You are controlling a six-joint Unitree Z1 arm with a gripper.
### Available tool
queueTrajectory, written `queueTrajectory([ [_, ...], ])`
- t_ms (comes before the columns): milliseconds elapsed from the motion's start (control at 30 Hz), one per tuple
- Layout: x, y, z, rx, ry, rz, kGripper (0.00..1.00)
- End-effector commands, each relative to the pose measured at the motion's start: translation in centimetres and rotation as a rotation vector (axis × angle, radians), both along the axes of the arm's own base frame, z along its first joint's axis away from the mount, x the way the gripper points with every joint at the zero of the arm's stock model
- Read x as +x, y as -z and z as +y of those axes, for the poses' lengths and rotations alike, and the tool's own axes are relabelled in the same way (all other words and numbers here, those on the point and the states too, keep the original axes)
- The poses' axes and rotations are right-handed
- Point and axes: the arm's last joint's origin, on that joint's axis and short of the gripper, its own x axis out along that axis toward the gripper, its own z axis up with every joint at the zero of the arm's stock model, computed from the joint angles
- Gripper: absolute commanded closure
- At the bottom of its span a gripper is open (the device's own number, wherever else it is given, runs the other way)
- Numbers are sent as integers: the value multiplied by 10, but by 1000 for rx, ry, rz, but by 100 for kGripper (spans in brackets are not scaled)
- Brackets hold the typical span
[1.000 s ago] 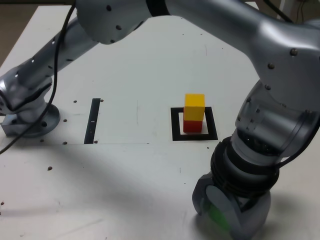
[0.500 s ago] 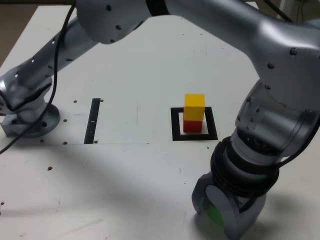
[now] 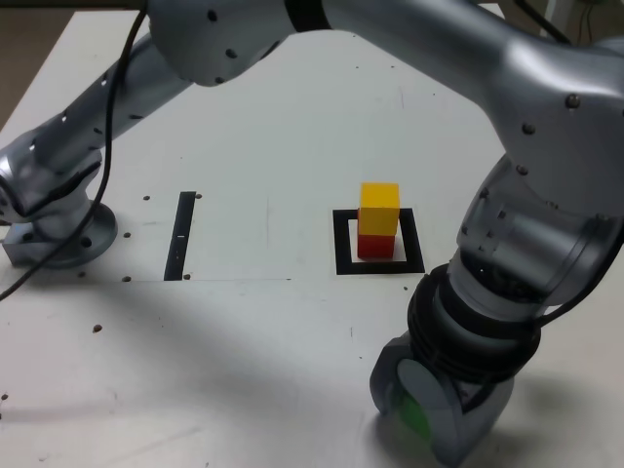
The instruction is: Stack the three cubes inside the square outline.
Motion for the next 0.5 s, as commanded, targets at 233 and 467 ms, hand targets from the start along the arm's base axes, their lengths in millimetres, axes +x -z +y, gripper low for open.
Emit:
queueTrajectory([
  [233, -12, -46, 17, 11, -23, -50, 59],
  [467, -16, -79, 49, 3, -87, -73, 59],
])
